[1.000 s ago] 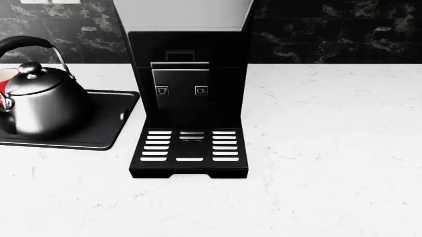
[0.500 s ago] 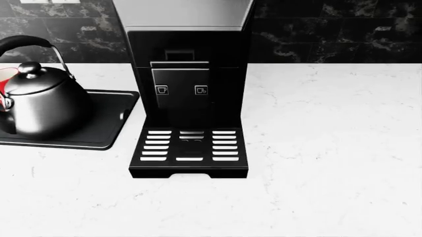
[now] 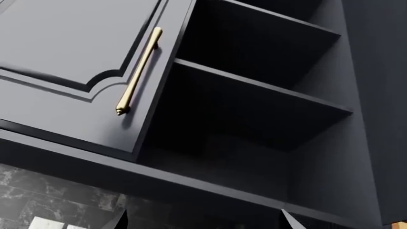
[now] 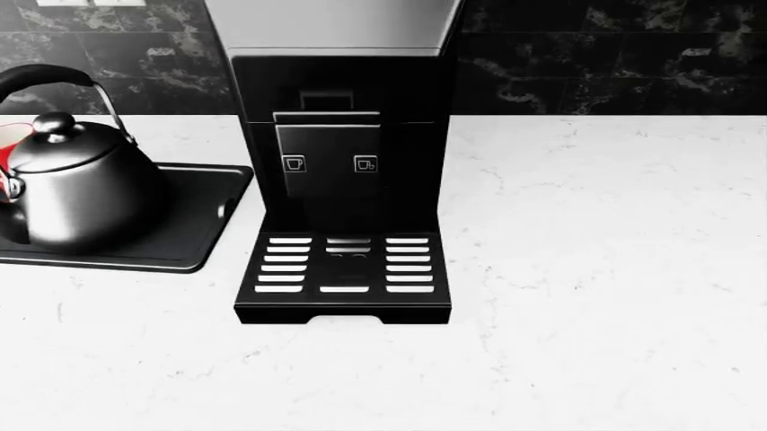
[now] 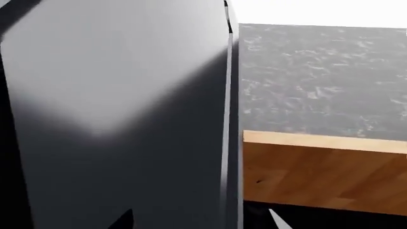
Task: Pick the kettle from the counter and place it on the tray. Then pick the mug from the cabinet and place it on the tray. Then close the cabinet doors.
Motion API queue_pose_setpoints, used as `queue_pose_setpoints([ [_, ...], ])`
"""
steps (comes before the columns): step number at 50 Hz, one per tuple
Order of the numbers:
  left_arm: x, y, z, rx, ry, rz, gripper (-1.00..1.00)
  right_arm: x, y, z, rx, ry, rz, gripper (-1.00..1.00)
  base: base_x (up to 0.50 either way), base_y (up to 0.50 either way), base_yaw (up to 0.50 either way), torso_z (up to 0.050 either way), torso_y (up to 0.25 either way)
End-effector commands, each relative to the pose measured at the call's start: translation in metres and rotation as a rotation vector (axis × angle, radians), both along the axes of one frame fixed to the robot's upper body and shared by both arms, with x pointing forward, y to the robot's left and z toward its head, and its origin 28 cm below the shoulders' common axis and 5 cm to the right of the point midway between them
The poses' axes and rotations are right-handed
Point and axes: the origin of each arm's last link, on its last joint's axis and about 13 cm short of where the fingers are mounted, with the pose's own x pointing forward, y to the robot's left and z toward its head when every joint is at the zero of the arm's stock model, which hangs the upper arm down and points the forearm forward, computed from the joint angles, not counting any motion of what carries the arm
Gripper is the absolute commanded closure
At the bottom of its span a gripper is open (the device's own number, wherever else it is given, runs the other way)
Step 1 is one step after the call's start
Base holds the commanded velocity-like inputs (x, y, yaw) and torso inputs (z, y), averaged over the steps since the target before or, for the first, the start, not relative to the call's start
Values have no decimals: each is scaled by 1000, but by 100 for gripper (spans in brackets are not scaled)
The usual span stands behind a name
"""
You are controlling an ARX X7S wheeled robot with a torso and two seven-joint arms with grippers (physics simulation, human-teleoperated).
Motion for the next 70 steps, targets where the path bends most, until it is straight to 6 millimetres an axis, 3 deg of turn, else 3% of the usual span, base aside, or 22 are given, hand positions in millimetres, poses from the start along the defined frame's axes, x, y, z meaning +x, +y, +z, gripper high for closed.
queue_pose_setpoints([
  [1, 1, 1, -3, -2, 6, 0, -100, 5, 24, 12, -24, 78, 228, -100, 0, 0, 0, 0, 0],
  [12, 3, 4, -6, -11, 15, 3, -100, 23, 45, 14, -76, 248, 487, -100, 0, 0, 0, 1, 0],
  [26, 5, 9, -8, -30, 23, 8, -100, 42, 70, 11, -146, 328, 512, -100, 0, 0, 0, 0, 0],
  [49, 4, 15, -16, -56, 32, 13, -100, 90, 100, -27, -373, 401, 290, -100, 0, 0, 0, 0, 0],
  [70, 4, 16, -19, -61, 41, 12, -100, 125, 99, -53, -577, 391, -43, -100, 0, 0, 0, 0, 0],
])
